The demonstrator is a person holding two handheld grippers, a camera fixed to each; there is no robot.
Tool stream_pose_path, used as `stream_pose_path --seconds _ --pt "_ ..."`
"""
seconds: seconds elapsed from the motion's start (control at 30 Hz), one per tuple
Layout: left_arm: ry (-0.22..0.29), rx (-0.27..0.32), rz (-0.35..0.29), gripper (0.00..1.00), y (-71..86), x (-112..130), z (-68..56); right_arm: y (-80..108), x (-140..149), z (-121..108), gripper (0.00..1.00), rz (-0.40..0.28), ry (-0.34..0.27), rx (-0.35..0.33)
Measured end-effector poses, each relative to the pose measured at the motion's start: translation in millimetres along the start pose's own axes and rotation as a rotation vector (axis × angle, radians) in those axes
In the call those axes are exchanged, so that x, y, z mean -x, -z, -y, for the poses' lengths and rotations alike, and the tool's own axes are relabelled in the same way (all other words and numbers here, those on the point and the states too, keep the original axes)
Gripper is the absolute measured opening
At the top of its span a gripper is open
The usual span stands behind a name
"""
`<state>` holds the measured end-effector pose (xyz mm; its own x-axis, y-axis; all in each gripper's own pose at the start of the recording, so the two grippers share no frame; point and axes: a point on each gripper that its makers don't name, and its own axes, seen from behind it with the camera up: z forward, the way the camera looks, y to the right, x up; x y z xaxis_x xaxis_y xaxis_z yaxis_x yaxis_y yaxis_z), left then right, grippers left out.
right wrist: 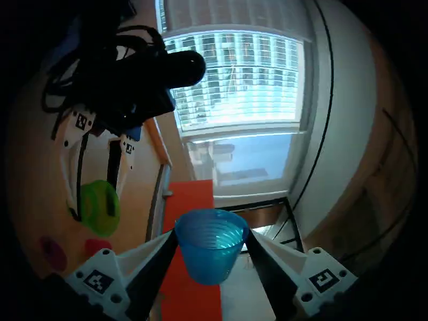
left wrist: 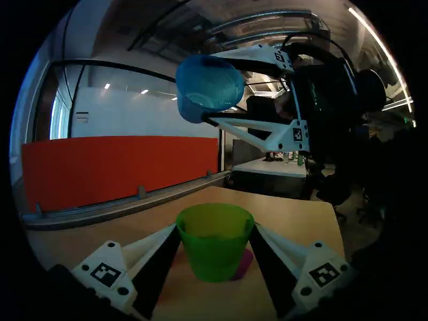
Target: Pour water
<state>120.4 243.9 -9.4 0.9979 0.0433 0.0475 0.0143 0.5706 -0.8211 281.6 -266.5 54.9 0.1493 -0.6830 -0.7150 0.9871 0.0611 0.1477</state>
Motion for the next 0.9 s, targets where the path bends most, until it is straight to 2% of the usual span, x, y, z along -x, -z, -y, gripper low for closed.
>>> stream_pose_path --seconds 0.4,0.6,0.9 --pt "-0.006 -0.006 -0.001 0.86 2.8 -3.3 1.5 8.2 2.9 2.9 0.91 -0.028 -0.336 -0.006" --pt "-0.008 -0.008 -0.002 0.86 3.8 -4.6 2.4 9.7 1.8 9.6 0.91 -0.028 -0.536 -0.020" --pt "-0.012 -0.011 -0.002 0.86 4.0 -6.2 4.1 15.1 -12.9 11.5 0.91 -0.067 -0.819 -0.048"
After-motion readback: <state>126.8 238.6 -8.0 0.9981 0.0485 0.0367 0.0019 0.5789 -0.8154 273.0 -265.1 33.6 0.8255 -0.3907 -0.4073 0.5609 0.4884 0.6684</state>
